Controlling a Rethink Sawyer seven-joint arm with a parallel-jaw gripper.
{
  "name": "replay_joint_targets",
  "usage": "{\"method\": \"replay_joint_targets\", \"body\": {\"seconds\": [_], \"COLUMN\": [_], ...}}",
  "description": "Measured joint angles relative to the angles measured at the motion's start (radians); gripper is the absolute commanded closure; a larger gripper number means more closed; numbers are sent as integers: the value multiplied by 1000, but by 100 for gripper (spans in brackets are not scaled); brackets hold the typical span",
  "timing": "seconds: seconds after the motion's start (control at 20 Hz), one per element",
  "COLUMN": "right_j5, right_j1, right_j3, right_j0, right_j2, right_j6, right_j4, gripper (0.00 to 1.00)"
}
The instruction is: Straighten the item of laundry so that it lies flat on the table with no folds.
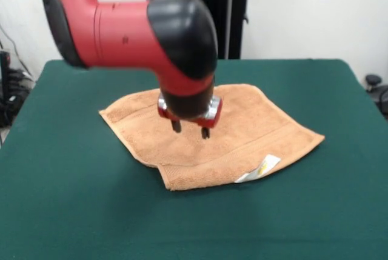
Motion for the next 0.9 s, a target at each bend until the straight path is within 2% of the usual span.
{"method": "replay_joint_targets", "body": {"seconds": [0.25,0.5,0.9], "right_j5": [-97,-103,-144], "right_j1": [-125,-233,-262], "right_j3": [111,188,204], "right_j0": [2,5,5], "right_j2": [-3,-5,-9], "right_j6": [0,0,0], "right_j4": [-1,-1,-6], "gripper": [0,0,0]}}
